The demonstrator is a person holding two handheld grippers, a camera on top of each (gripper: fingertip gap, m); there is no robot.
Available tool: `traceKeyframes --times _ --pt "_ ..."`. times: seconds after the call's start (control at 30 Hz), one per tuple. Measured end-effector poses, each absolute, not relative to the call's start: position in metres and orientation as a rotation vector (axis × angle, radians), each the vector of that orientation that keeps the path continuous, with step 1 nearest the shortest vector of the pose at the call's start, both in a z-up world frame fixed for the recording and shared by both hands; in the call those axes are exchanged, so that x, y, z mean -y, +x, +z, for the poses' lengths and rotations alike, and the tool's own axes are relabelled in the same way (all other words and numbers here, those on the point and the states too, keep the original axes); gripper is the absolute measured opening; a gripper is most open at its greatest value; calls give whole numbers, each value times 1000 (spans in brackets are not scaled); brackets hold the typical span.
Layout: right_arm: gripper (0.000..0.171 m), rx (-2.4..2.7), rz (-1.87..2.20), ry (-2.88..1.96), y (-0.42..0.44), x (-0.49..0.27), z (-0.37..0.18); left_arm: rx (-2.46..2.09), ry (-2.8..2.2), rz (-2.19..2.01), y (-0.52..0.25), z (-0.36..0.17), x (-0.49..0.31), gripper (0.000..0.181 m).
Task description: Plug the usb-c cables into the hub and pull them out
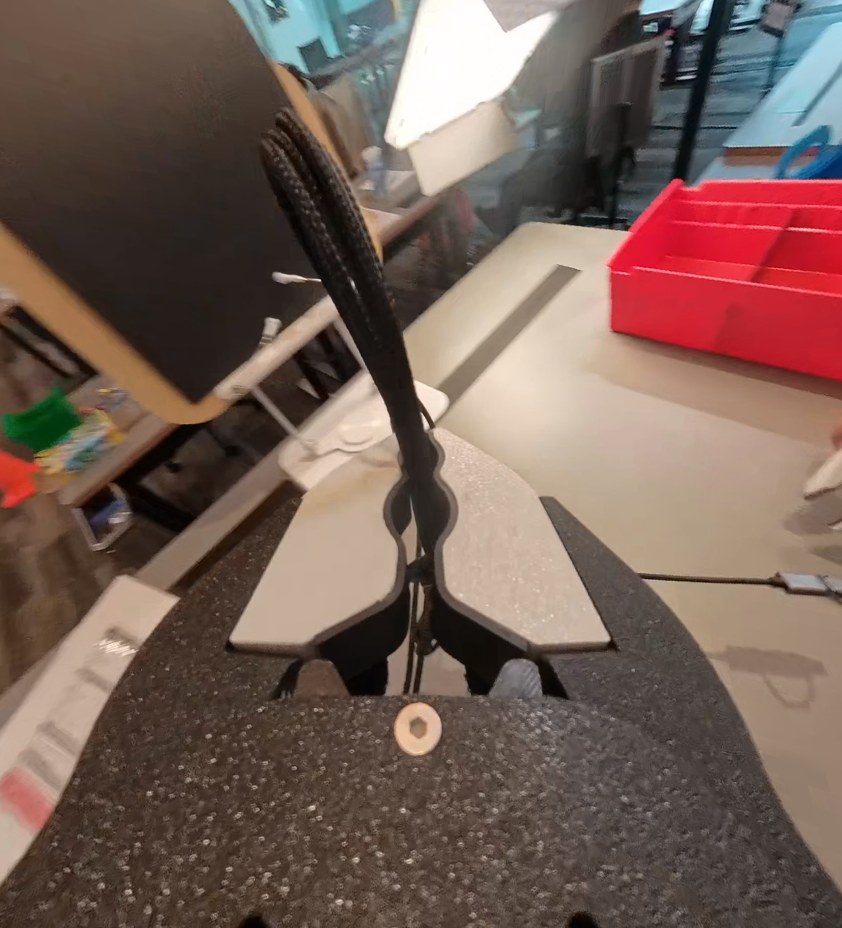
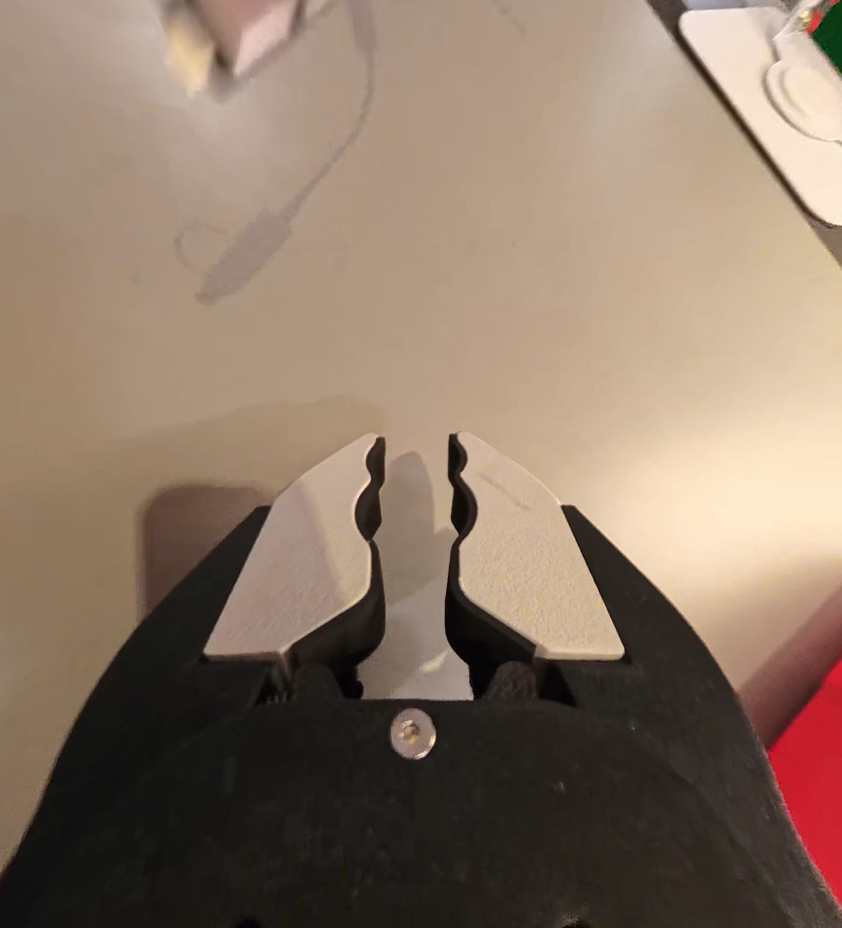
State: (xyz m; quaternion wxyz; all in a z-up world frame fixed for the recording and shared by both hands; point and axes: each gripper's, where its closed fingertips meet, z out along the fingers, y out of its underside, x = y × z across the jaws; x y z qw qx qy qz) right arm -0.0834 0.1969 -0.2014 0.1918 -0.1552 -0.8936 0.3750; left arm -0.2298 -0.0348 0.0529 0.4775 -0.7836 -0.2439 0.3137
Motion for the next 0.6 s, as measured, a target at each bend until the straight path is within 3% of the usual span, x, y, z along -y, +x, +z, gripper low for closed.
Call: traceKeyframes --times 0.2,0.6 --pt "22 2424 1084 -560 -96 -206 -186 547 -1907 490 -211 -24 -49 2" --pt "35 2428 1270 -610 -114 -100 -178 623 -1852 229 -200 -63 -114 3"
